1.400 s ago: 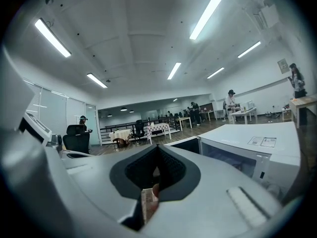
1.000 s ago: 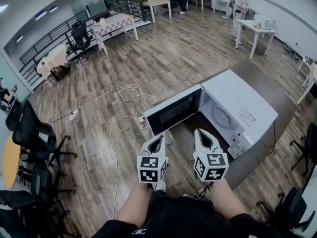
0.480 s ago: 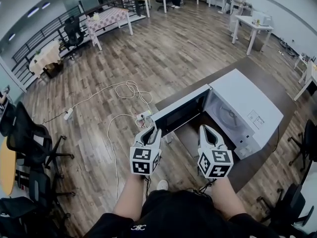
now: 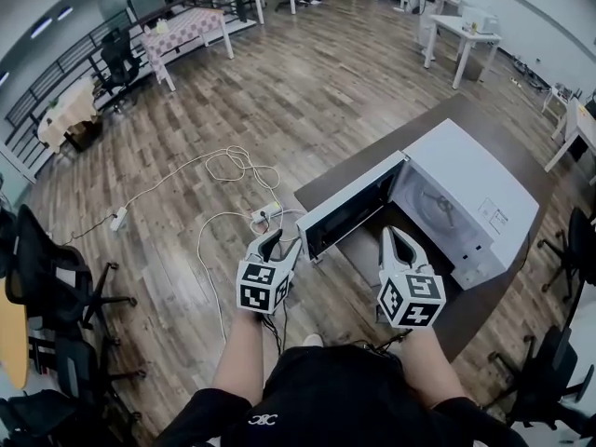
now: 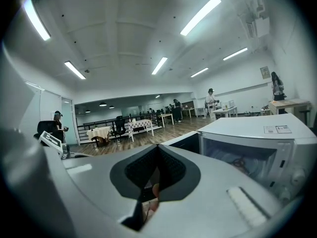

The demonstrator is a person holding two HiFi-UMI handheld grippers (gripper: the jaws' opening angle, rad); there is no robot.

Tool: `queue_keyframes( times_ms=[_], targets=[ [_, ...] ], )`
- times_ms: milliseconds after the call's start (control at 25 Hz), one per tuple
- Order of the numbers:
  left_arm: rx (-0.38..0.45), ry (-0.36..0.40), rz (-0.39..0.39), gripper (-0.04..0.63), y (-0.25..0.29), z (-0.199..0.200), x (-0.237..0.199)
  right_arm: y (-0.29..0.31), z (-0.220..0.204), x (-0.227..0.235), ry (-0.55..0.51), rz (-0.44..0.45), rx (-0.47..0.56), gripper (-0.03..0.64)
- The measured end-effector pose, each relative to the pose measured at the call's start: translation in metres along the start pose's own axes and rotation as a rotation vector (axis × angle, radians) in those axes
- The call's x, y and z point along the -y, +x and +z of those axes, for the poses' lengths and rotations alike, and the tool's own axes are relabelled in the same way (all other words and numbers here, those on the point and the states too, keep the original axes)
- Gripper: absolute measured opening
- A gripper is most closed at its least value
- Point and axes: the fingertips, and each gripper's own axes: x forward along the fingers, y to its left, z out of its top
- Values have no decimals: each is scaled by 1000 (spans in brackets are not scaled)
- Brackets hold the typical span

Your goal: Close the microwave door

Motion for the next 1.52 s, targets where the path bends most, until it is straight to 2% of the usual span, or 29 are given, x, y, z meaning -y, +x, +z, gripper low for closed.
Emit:
queue_keyframes(
  times_ms=[320,600,720,840,1240,1520],
  targets=[
    [-58,119,-170,189,29,-21,-13,12,-11,-5,20,-94,-7,8],
    [-62,116,-303,177,44,-26,-16,13,-19,5,37,-185,-15,8],
    [-55,110,-335,197,45,-24,-19,14,-18,10,44,-212,-15,8],
    [-55,135,-385,179,47,-24,-16,17,-20,11,49,-226,-18,8],
    [-81,181,-651,195,35,-32,35,13,-23,14,39,-264,-27,8],
    [-120,231,-779,191,30,-37,78,-4,-29,27,64,-302,-27,8]
  ],
)
